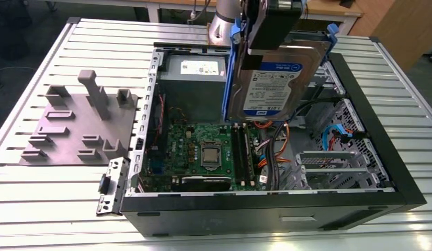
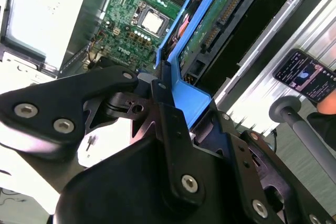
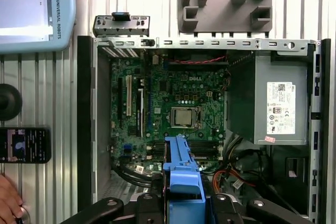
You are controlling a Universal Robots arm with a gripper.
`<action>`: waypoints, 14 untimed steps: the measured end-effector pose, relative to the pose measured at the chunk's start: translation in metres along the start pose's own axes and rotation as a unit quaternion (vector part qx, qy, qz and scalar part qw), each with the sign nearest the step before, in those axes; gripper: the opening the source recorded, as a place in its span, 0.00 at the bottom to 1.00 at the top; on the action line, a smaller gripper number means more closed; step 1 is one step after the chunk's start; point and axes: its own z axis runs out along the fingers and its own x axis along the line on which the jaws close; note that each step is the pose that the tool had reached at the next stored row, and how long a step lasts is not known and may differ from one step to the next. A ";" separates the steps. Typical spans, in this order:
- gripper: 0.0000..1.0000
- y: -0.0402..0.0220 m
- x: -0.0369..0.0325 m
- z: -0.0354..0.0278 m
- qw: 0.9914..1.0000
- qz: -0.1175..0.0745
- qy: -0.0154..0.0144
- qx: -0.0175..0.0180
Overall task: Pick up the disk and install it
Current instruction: 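Insert the disk into the insertion slot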
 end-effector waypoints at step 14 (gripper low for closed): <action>0.36 -0.0175 0.0187 0.0018 1.000 0.000 0.000 0.000</action>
